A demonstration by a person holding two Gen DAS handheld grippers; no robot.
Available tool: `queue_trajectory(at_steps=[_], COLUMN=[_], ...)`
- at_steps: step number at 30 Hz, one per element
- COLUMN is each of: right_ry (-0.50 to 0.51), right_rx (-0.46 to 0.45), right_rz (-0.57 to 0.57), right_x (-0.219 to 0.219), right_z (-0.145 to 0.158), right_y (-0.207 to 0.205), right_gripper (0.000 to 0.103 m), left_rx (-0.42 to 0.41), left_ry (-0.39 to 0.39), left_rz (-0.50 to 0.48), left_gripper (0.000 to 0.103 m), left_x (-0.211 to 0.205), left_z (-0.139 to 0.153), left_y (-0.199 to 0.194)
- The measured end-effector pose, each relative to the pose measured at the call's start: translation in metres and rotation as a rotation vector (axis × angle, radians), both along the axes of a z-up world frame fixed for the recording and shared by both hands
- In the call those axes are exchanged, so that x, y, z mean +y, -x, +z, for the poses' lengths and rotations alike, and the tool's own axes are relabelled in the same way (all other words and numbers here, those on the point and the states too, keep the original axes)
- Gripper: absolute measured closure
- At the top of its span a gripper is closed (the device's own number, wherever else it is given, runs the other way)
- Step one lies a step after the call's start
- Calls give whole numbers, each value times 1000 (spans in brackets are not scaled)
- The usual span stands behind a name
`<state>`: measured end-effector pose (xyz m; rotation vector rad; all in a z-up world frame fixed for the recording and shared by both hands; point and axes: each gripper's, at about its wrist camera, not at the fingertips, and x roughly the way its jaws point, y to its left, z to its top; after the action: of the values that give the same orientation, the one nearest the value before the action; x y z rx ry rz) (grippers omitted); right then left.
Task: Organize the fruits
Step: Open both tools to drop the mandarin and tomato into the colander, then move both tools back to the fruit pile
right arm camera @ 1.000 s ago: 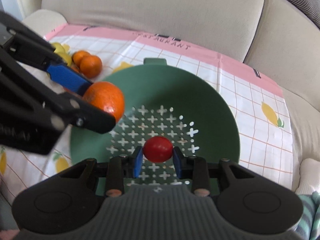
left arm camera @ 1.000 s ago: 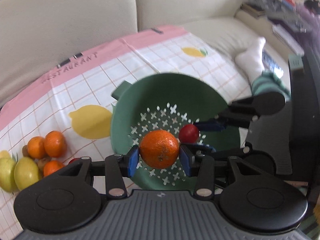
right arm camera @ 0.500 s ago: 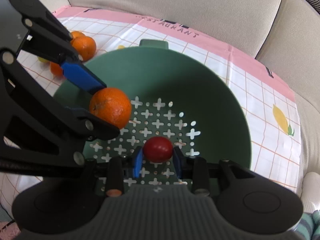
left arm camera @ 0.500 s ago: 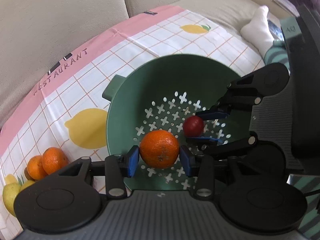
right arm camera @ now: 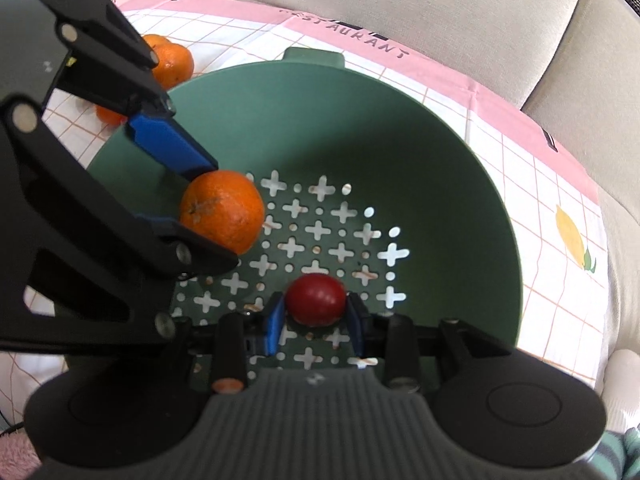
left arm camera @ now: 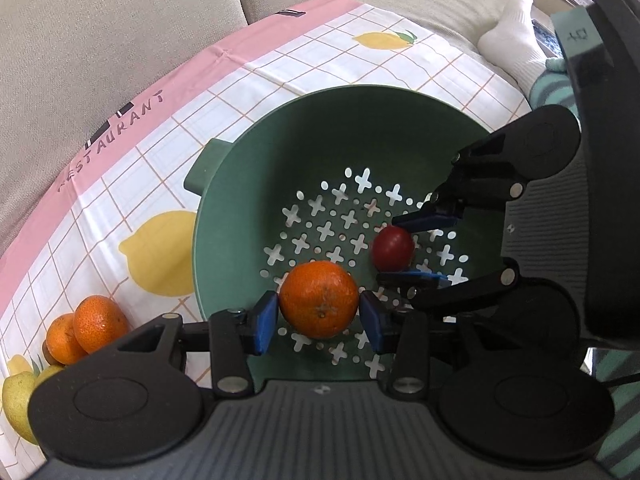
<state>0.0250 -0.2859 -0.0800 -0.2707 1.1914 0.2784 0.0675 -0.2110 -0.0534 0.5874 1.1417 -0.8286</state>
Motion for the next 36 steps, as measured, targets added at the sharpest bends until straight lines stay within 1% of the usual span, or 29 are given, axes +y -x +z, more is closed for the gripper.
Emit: queue_trajectory(at_steps=[3, 5, 7, 9, 15, 17, 19, 22, 25, 26, 29, 31, 33, 34, 36], right_ry=[13, 20, 23, 26, 30, 39, 53, 59, 50, 41, 30, 40, 50, 49, 25], right_rx=[7, 9, 14, 20, 21, 9, -11, -42, -83, -100, -164, -211, -260, -282, -312], right_rz=[13, 21, 26, 27, 33, 34, 29, 16, -30, -48, -100, -120, -146, -156, -174], right_x=[3, 4, 5, 8, 15, 18, 13, 15, 18, 18, 26, 35, 47, 52, 62], right_z=[2, 3, 4, 4, 13, 18, 21, 32, 46, 51, 66, 74, 80, 84, 89], right_y=[0, 0, 1, 0, 0, 2, 7, 12, 17, 19, 24, 27, 30, 32, 33], right_gripper=[72, 66, 64, 60, 58, 52, 46, 46, 45, 44, 35, 34, 27, 25, 25], left_rx=[-1, -7, -2, 4, -13, -17, -19, -38, -60, -69, -97, -112, -135, -149, -177], left_ry=[-1, 6, 20, 32, 45, 59, 72, 87, 104, 109, 125, 135, 145, 149, 158], left_rz=[0, 1, 6, 11, 18, 29, 44, 66, 99, 113, 171, 216, 253, 271, 313], left_gripper=[51, 49, 46, 44, 44, 44, 44, 44, 44, 44, 44, 44, 44, 44, 44], left_x=[1, 2, 4, 7, 13, 17, 22, 31, 43, 48, 66, 80, 97, 105, 124], left_z=[1, 3, 6, 9, 19, 25, 31, 40, 49, 52, 59, 62, 65, 67, 71], left_y=[2, 3, 3, 3, 7, 8, 9, 11, 14, 14, 14, 13, 13, 12, 11])
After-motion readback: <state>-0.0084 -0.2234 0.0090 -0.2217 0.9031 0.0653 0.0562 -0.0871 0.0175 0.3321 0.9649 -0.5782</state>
